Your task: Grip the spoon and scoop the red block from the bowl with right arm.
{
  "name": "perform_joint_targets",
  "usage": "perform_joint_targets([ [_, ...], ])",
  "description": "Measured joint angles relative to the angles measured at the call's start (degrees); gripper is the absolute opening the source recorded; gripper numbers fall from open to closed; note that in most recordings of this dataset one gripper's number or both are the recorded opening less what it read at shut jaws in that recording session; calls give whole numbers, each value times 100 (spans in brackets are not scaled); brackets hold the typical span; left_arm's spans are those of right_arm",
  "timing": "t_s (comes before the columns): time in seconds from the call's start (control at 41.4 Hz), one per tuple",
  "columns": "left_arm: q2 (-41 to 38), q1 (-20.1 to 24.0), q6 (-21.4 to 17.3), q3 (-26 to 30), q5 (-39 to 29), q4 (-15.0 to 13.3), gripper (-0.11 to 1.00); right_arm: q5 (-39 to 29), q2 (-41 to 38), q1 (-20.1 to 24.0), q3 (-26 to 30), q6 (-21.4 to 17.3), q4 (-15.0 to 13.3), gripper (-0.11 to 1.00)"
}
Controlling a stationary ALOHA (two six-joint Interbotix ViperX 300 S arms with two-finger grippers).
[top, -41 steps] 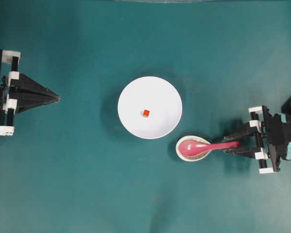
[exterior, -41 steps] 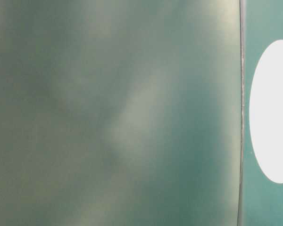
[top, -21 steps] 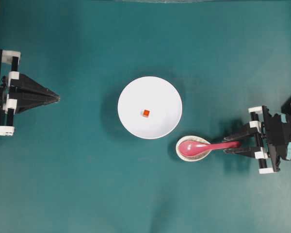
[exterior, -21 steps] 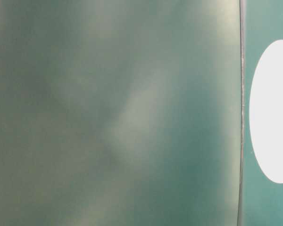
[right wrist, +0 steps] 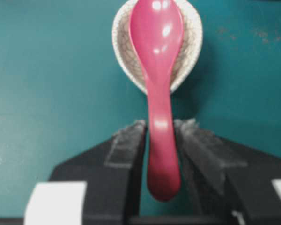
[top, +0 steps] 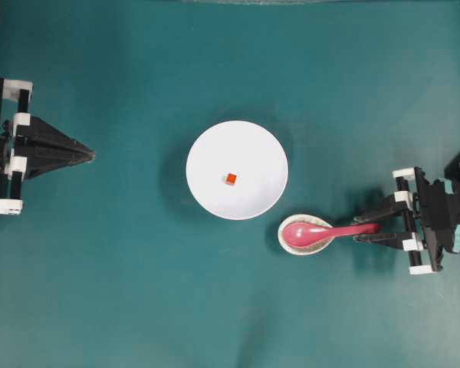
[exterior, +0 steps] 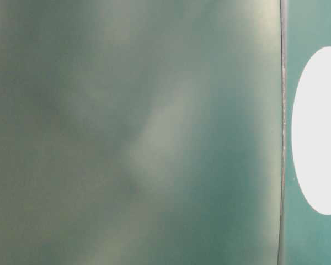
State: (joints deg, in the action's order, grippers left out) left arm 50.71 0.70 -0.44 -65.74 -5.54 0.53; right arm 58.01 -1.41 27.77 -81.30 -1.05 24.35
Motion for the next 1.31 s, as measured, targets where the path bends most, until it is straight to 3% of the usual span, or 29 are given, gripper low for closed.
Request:
perform_joint_targets([
  [0.556,-9,9,0,0,0,0,0,18,0,0,0,0,0,37],
  [1.306,-9,9,0,0,-35,0,0,44,0,0,9,0,0,25],
])
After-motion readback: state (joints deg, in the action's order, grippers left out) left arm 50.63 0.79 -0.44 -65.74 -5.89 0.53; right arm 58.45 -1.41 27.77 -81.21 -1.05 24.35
